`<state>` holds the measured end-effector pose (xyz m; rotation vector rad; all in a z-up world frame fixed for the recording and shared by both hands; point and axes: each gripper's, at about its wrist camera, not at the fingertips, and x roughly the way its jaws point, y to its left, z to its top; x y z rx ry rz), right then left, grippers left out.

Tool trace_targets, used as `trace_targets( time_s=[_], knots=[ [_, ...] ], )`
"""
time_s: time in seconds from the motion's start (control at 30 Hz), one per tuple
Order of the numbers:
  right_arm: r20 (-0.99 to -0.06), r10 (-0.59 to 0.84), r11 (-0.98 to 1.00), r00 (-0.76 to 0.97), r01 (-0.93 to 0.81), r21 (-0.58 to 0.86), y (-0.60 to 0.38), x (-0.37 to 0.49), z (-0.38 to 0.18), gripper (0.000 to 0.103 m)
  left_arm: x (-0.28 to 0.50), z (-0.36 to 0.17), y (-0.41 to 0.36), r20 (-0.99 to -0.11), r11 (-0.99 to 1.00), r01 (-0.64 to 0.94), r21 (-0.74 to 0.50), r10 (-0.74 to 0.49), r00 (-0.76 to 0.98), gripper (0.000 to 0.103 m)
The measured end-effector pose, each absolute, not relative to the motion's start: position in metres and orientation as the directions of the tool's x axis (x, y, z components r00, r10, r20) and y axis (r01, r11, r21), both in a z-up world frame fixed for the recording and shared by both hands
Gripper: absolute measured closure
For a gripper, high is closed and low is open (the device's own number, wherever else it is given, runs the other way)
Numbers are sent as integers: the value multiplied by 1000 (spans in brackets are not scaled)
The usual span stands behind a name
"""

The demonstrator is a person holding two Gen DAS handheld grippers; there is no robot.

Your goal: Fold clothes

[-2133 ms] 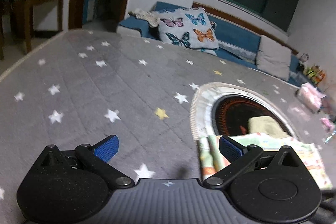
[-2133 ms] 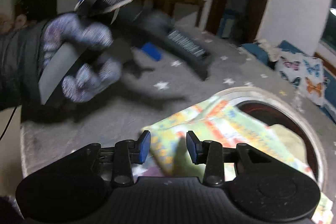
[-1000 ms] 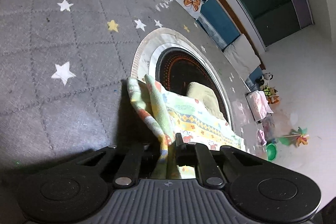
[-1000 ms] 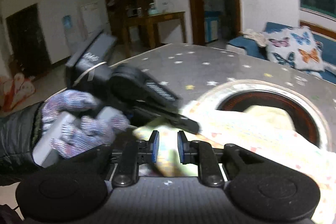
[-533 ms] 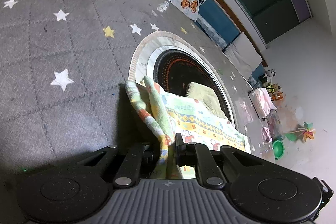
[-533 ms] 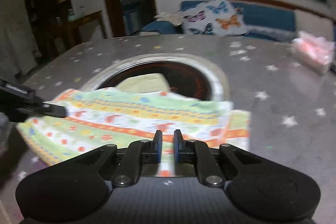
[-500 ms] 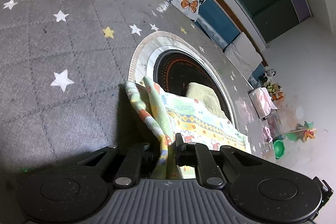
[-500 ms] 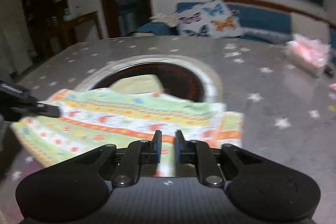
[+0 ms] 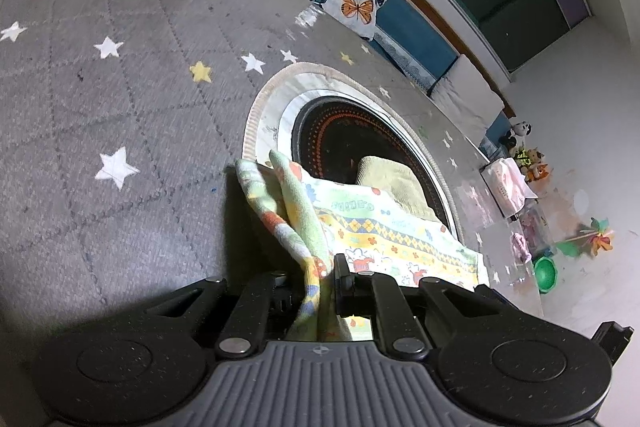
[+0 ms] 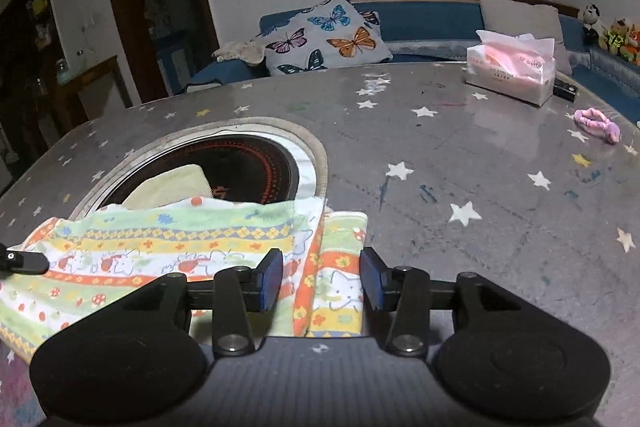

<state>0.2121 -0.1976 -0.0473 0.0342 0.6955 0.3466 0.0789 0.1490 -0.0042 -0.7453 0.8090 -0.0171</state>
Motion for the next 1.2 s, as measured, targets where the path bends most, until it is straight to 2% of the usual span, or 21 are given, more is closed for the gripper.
trace_targets(
  time_s=[0.13,0.17,0.2,0.23,0.27,0.37,0.63,1.1,1.17,1.2],
  knots=[
    [-616,304,950,726,-275,145,-197,213,-48,57,79,-3,147,-654,760,-256,-597,-277,704,91],
    [-617,307,949,725,-279,145,-196,212,-48,59,79,-2,146,-656,765,-254,-591,-272,704,91],
    [-618,323,943,717,-296,151,-194,211,-48,64,80,-2,145,-657,771,-253,-585,-267,705,91],
    [-619,344,935,706,-316,159,-192,210,-47,79,80,-1,144,-659,776,-252,-579,-263,705,91],
    [-620,353,932,700,-323,165,-191,209,-47,88,80,1,143,-658,780,-249,-574,-260,706,91],
    [-611,363,929,704,-321,182,-191,206,-45,95,80,8,139,-654,795,-232,-560,-252,713,92],
    [-534,350,936,770,-300,181,-221,191,-10,96,102,49,100,-608,850,-93,-519,-291,739,93],
    [-488,53,994,871,-1,108,-356,198,17,96,206,68,-49,-582,856,177,-486,-468,666,93],
    [-501,18,994,865,38,101,-373,200,12,96,213,65,-67,-584,852,209,-481,-489,648,93],
    [-517,2,994,856,57,97,-381,202,7,96,215,60,-75,-597,855,220,-470,-492,634,89]
  ],
)
